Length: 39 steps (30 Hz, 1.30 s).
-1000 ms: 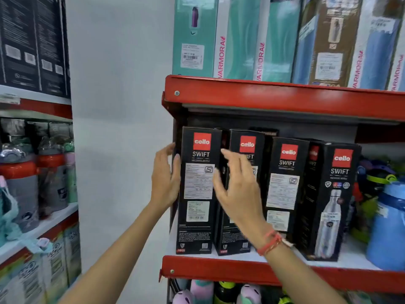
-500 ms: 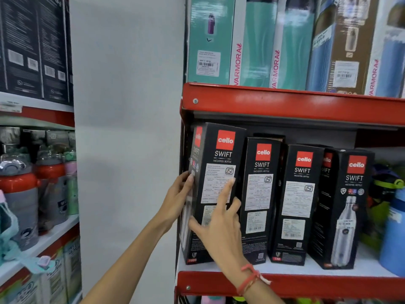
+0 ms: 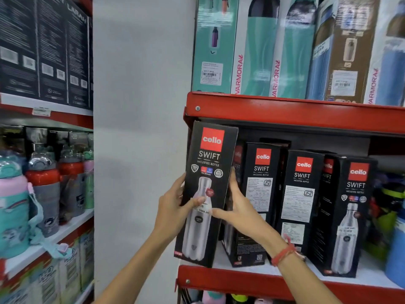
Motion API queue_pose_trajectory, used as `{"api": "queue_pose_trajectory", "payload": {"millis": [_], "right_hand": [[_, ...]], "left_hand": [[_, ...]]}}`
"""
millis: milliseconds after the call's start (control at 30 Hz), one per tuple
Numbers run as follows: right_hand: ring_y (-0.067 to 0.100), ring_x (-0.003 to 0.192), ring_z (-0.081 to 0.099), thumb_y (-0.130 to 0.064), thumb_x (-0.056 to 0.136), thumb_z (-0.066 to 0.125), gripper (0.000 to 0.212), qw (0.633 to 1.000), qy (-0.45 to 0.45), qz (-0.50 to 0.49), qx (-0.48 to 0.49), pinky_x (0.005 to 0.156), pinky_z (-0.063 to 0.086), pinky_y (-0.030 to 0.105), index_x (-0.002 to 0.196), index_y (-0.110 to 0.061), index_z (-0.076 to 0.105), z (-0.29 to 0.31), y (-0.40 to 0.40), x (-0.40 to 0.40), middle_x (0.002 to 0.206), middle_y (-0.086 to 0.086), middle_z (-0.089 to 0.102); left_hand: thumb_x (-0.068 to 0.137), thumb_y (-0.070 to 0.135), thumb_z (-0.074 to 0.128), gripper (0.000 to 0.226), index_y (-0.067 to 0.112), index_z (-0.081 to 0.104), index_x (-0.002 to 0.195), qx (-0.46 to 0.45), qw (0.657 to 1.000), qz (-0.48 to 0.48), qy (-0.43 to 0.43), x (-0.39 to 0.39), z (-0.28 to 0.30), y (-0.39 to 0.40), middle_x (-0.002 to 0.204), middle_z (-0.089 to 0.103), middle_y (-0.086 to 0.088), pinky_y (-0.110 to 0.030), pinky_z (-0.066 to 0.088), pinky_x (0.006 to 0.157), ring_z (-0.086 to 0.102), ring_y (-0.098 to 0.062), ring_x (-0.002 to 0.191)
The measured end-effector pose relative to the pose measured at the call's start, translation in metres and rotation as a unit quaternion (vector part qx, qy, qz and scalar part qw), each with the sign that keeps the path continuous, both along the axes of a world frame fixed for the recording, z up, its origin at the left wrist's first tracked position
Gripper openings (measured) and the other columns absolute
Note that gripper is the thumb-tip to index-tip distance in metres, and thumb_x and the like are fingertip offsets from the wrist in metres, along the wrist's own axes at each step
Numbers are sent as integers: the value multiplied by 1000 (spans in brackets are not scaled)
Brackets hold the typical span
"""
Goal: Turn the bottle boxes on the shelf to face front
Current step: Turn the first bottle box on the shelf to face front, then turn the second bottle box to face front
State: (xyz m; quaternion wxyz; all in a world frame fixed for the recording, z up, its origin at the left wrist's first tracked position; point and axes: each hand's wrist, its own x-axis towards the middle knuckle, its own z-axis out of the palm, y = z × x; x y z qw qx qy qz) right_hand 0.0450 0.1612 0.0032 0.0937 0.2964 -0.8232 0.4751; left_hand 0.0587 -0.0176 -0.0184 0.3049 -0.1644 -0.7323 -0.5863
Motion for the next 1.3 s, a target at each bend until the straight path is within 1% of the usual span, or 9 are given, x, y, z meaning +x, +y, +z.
{"api": "queue_pose_trajectory", "payload": {"millis": [133,333,533,633,700,800,967,1100,1300], "right_hand": [[2,123,48,-9,86,69,112,999,17,-47,8,103,36,21,147,-43,-19,0,-8,-17,143,-11,50],[13,133,46,-4,86,66,110,995,21,-96,-7,111,35,34,147,-47,-15,-21,-18,-43,148,-6,46],[0,115,50,-10,84,71,101,984,83,-155,-1,99,37,18,152,-39,2,-36,-24,-43,135,-14,52],[9,92,66,-20,85,70,62,930,242,-275,-32,81,45,3,142,-21,44,-32,-22,-30,118,1,68],[12,90,59,-24,84,71,53,871,335,-352,-66,73,50,13,133,-14,54,-29,-16,-25,113,6,63],[24,113,38,-38,74,77,79,831,312,-454,-82,90,34,26,140,-10,43,-28,-3,-27,131,19,44],[41,133,31,-47,70,79,115,885,107,-450,-58,99,40,55,153,-20,4,-36,12,-25,152,22,25],[40,133,33,-31,72,82,115,912,94,-383,-117,100,40,52,152,-38,-1,-35,20,-20,149,21,27],[26,139,29,-38,69,83,117,937,147,-281,-150,105,38,47,146,-54,-2,-23,57,21,150,8,27]], "left_hand": [[81,15,74,63,27,47,136,15,1000,18,-1,-22,-10,8,118,70,3,-32,58,87,69,-11,104],[80,31,75,66,29,45,138,-8,999,42,-30,-53,-25,6,119,70,6,-43,56,91,68,-11,105],[80,34,74,67,33,42,139,-18,998,56,-38,-64,-37,1,119,69,10,-42,55,93,68,-9,104],[80,34,74,68,35,41,139,-11,997,59,-42,-63,-40,1,115,67,17,-34,55,91,66,-2,102],[81,35,73,66,34,41,139,-14,997,61,-43,-62,-40,1,114,64,20,-22,54,86,63,7,97],[83,33,70,64,29,40,140,-20,997,67,-46,-57,-39,5,116,58,18,-8,49,79,60,6,98],[84,32,70,67,24,36,142,-35,987,153,19,-39,-34,19,141,44,8,-17,35,98,41,-5,127],[86,30,69,69,21,35,144,-61,971,216,81,-24,-24,40,149,34,-5,-23,33,101,30,-14,136],[83,37,70,60,34,43,136,-71,989,110,69,4,-5,76,132,47,11,-6,35,92,47,4,113]]}}
